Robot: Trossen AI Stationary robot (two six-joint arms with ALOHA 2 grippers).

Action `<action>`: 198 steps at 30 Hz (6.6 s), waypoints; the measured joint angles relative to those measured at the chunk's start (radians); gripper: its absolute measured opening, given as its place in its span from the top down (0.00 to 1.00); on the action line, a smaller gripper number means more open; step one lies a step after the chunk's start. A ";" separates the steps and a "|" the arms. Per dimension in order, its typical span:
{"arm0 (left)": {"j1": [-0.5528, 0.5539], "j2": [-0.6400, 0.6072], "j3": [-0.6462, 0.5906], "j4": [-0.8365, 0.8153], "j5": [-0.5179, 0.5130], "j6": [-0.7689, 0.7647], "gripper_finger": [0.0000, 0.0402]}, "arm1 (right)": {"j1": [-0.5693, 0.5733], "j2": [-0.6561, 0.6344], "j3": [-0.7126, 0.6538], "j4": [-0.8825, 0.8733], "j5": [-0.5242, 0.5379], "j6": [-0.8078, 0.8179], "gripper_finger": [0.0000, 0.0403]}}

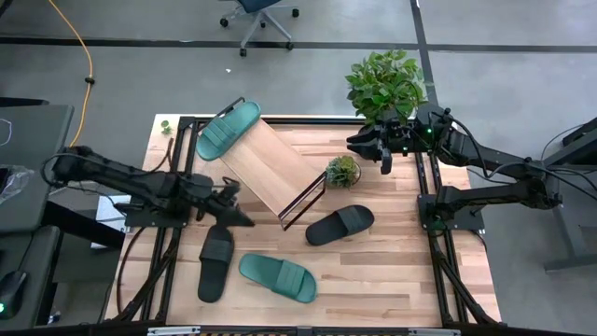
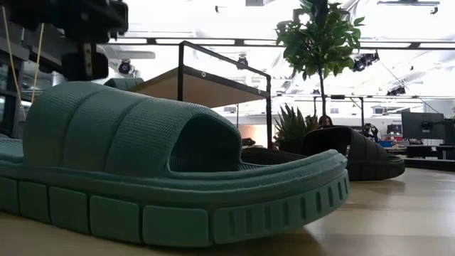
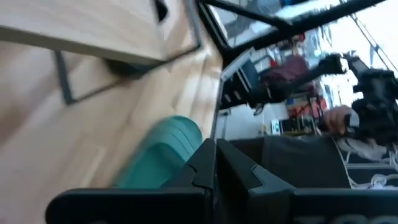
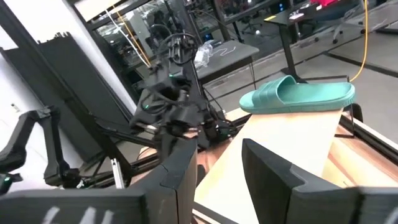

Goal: Pick and place slippers onto the shelf
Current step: Put the green pair of slippers on the shelf

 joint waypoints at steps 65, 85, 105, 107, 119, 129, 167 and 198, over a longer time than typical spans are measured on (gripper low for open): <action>-0.428 0.780 0.282 0.325 -0.419 -0.509 0.50 | 0.000 -0.002 0.000 -0.089 -0.274 -0.060 0.71; -0.428 0.897 0.373 0.348 -0.387 -0.514 0.50 | 0.000 -0.004 0.000 -0.106 -0.292 -0.086 0.71; -0.267 0.841 0.372 0.360 -0.034 -0.319 0.65 | 0.000 -0.004 0.000 -0.110 -0.308 -0.085 0.71; -0.263 0.832 0.372 0.350 0.001 -0.306 0.68 | 0.000 -0.004 0.000 -0.113 -0.308 -0.081 0.71; -0.297 0.817 0.372 0.354 -0.049 -0.330 0.94 | 0.000 -0.004 0.000 -0.138 -0.309 -0.104 0.71; -0.334 0.817 0.372 0.239 -0.106 -0.367 0.98 | 0.000 -0.004 0.000 -0.153 -0.309 -0.113 0.71; -0.337 0.762 0.372 0.055 -0.266 -0.472 0.62 | 0.000 -0.004 0.000 -0.162 -0.304 -0.123 0.71; -0.337 0.888 0.372 0.227 -0.230 -0.522 0.61 | 0.000 -0.004 0.000 -0.179 -0.306 -0.124 0.71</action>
